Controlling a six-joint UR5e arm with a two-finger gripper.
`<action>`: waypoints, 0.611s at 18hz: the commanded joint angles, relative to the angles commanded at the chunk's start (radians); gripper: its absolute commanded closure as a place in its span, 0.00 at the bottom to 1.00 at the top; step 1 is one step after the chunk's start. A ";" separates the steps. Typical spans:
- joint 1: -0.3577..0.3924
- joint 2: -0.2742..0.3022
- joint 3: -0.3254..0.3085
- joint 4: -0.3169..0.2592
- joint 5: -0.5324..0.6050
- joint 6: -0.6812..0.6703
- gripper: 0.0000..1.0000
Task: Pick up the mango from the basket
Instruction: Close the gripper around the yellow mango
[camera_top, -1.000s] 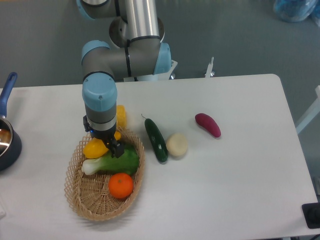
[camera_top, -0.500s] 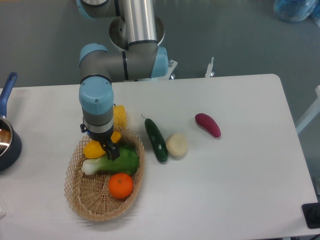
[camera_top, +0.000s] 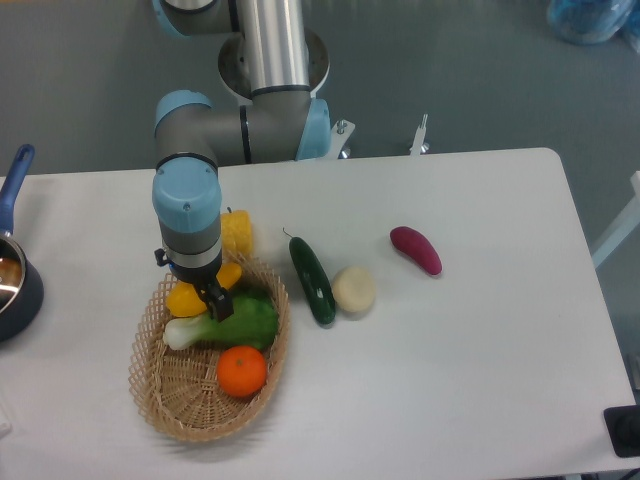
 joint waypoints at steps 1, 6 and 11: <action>0.000 0.000 -0.002 0.000 0.000 -0.002 0.01; -0.002 0.000 -0.002 0.000 0.000 -0.002 0.01; -0.002 0.000 -0.002 0.000 0.000 -0.002 0.29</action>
